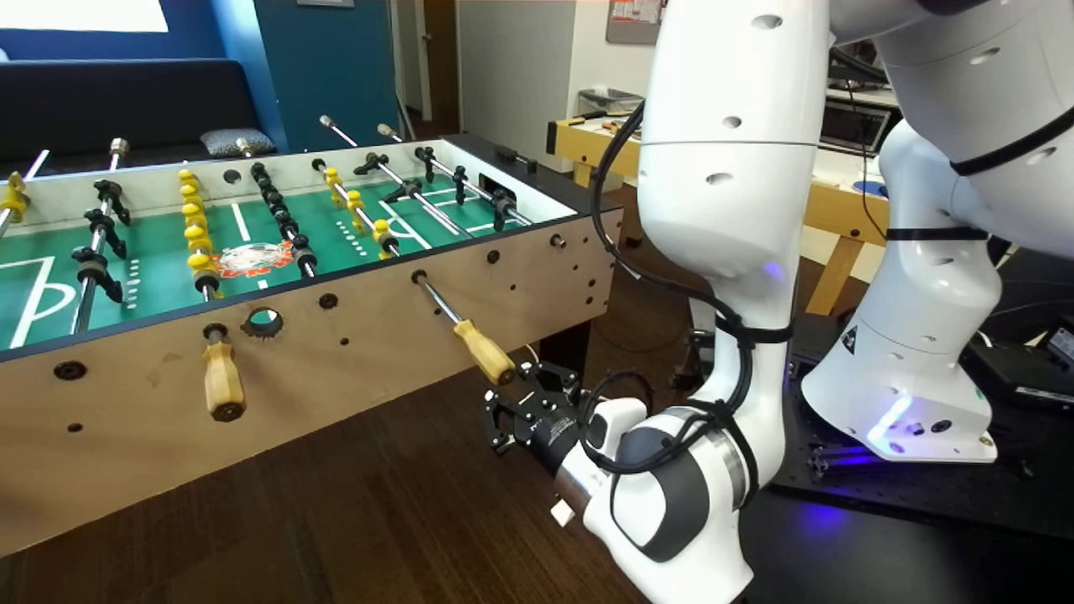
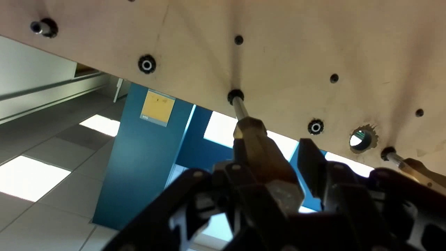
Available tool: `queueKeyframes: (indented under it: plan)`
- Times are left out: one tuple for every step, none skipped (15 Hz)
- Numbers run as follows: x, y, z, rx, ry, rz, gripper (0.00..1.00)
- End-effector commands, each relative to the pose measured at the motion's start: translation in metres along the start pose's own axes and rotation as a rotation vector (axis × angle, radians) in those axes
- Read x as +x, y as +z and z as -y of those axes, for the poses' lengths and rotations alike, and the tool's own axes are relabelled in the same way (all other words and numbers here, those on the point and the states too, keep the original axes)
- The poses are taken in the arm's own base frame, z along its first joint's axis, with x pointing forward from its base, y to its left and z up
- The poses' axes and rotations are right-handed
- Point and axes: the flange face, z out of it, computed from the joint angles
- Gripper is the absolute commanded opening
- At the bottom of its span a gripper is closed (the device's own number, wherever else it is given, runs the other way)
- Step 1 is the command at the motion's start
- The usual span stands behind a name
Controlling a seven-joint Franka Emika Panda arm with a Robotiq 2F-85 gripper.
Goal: Turn the right rod clockwise
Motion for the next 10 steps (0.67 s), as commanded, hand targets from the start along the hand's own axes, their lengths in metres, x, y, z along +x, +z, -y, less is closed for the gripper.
queueKeyframes:
  plan:
    - [0.017,0.0,0.014,0.112,0.07,0.046,0.68]
    - [0.019,-0.002,0.016,0.131,0.081,0.063,0.75]
    - [0.024,-0.006,0.017,0.151,0.097,0.074,0.82]
    - [0.027,-0.009,0.019,0.17,0.116,0.095,0.89]
    - [0.033,-0.013,0.02,0.194,0.136,0.116,0.98]
    - [0.037,-0.019,0.021,0.221,0.155,0.133,0.99]
    - [0.04,-0.027,0.021,0.25,0.168,0.159,1.0]
    - [0.043,-0.034,0.021,0.276,0.177,0.186,1.0]
    - [0.047,-0.043,0.02,0.3,0.182,0.204,1.0]
    - [0.053,-0.051,0.02,0.303,0.19,0.234,1.0]
